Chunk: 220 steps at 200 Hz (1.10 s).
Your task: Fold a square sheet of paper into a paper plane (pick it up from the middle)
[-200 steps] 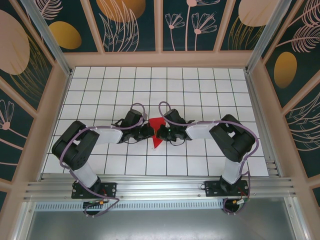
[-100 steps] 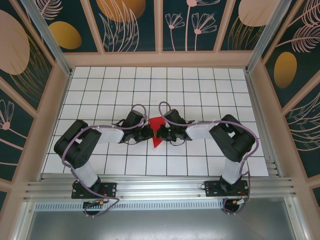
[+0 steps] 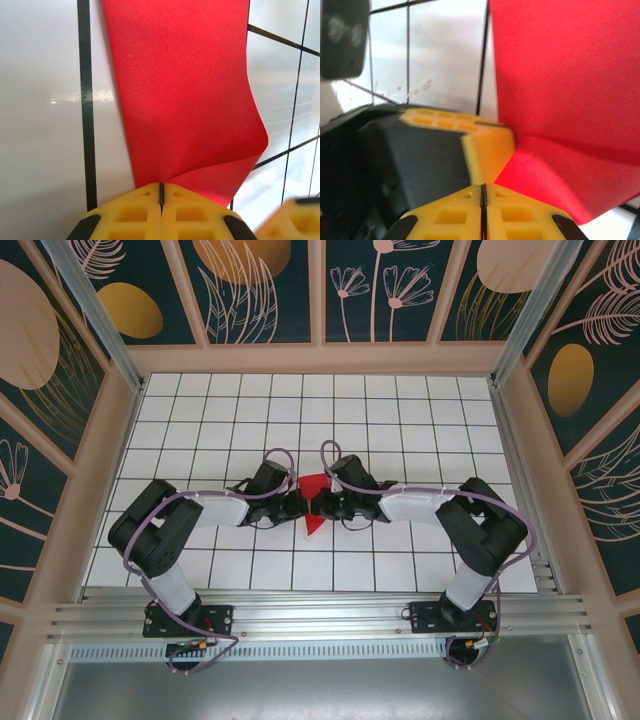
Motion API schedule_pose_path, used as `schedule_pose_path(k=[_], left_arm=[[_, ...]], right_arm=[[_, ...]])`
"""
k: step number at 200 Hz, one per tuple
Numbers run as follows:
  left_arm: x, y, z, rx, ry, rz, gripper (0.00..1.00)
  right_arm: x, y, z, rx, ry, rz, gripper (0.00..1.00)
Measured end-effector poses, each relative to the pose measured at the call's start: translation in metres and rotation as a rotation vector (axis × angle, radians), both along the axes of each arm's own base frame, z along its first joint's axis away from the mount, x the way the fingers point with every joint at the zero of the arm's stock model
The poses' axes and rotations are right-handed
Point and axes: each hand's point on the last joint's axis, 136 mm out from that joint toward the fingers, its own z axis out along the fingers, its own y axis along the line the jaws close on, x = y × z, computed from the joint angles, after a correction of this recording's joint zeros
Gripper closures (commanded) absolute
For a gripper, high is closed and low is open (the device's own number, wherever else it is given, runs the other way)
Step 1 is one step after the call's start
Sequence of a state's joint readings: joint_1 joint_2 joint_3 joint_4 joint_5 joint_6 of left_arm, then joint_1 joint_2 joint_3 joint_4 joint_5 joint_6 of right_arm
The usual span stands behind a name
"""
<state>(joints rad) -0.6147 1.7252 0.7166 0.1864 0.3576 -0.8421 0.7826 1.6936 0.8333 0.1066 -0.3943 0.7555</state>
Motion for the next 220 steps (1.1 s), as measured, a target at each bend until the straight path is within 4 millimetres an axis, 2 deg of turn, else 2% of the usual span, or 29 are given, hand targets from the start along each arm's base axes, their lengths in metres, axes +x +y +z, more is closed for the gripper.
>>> schedule_pose_path(k=[40,64,141,220], left_arm=[[0.0,0.0,0.0,0.001,-0.001,0.0,0.98],[0.0,0.0,0.0,0.002,-0.001,0.001,0.97],[0.001,0.001,-0.001,0.014,-0.01,0.009,0.97],[0.002,0.001,-0.001,0.017,-0.015,0.012,0.97]], right_arm=[[-0.025,0.004,-0.008,-0.002,0.039,0.06,0.9],[-0.033,0.004,-0.012,-0.003,0.056,0.077,0.9],[-0.039,0.002,-0.029,-0.016,0.092,0.09,0.9],[-0.04,0.003,-0.036,-0.02,0.103,0.095,0.9]])
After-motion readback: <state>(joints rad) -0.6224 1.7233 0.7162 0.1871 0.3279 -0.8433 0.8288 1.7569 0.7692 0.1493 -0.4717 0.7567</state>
